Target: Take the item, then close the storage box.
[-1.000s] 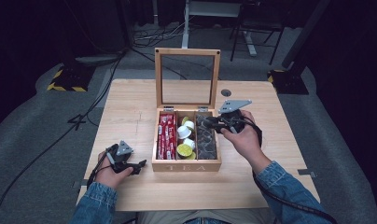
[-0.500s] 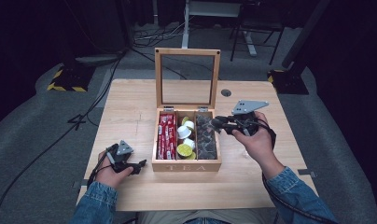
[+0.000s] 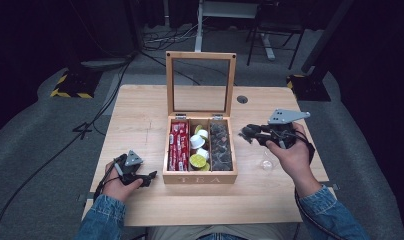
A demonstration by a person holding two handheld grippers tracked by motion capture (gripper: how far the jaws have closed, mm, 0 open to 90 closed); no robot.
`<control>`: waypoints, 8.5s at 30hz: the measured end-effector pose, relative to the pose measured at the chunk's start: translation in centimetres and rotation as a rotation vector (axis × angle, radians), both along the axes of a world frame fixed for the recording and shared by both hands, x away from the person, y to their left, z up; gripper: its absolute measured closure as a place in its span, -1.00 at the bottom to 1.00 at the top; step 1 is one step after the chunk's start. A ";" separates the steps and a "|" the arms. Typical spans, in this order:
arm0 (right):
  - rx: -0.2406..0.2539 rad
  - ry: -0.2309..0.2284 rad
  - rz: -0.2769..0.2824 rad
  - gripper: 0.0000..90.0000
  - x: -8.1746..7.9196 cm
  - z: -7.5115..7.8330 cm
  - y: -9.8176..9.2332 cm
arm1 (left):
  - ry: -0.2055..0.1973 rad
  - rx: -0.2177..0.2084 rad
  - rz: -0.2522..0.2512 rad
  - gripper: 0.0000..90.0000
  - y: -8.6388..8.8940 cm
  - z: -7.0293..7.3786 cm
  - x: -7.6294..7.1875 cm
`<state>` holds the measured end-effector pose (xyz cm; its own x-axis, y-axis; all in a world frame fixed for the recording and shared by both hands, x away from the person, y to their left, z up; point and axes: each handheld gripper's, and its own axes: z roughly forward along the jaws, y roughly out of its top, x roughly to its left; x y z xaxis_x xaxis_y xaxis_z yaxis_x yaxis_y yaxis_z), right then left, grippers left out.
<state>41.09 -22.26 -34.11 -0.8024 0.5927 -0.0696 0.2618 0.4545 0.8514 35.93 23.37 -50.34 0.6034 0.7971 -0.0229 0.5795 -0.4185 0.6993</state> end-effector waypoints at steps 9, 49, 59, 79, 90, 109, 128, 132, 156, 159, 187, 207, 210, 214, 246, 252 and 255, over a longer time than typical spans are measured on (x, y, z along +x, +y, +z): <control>-0.004 0.004 -0.051 0.69 -0.5 0.1 -2.6 | 0.001 0.001 -0.002 -0.51 0.0 0.0 0.0; -0.087 0.103 -0.229 0.69 -0.1 -3.7 -8.7 | 0.001 0.005 -0.003 -0.52 0.0 0.0 0.0; -0.128 0.150 -0.216 0.69 -0.3 -4.8 -8.6 | 0.001 0.005 -0.004 -0.52 0.0 0.0 0.0; -0.148 0.192 -0.197 0.37 -0.3 -5.5 -8.1 | 0.001 0.004 -0.004 -0.52 0.0 0.0 0.0; -0.101 0.148 -0.220 0.00 -0.1 -4.1 -8.0 | 0.002 0.002 0.001 -0.52 -0.1 0.0 0.1; 0.006 0.044 -0.178 -0.22 1.7 1.1 -5.5 | 0.003 0.001 0.004 -0.54 -0.2 0.0 0.4; 0.042 0.033 -0.101 -0.14 7.6 4.1 -0.5 | 0.006 0.002 0.033 -0.61 0.6 -0.1 -0.1; 0.062 0.051 -0.111 -0.08 9.3 4.6 0.5 | 0.006 0.003 0.034 -0.61 0.6 -0.1 -0.1; 0.089 0.044 -0.210 -0.18 18.5 4.8 4.5 | 0.002 0.006 0.032 -0.60 0.6 0.0 -0.1; 0.081 0.034 -0.209 -0.14 19.1 4.7 4.9 | 0.003 0.006 0.032 -0.60 0.6 0.0 -0.1; 0.142 0.042 -0.210 -0.04 20.6 4.0 6.2 | 0.004 0.006 0.037 -0.60 0.5 0.0 -0.1; 0.136 0.015 -0.101 0.14 15.6 5.9 4.6 | 0.006 0.002 0.043 -0.60 0.4 -0.1 0.0; 0.130 0.007 -0.084 0.16 14.7 6.0 4.4 | 0.007 0.003 0.044 -0.60 0.4 0.0 0.1; 0.129 0.005 -0.070 0.18 13.6 6.2 4.2 | 0.006 0.003 0.045 -0.60 0.3 -0.1 0.1; 0.036 0.024 0.038 0.27 7.1 5.7 3.1 | 0.006 0.004 0.045 -0.60 0.3 -0.1 0.1; 0.029 0.032 0.051 0.23 6.0 5.1 2.9 | 0.006 0.003 0.045 -0.60 0.3 -0.1 0.1; 0.022 0.031 0.056 0.20 5.4 4.8 2.9 | 0.006 0.004 0.045 -0.60 0.3 -0.1 0.1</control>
<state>46.47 -19.38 -29.31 -0.8358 0.5482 -0.0312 0.2633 0.4500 0.8533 36.00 23.70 -50.39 0.5668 0.8235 -0.0237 0.6022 -0.3944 0.6941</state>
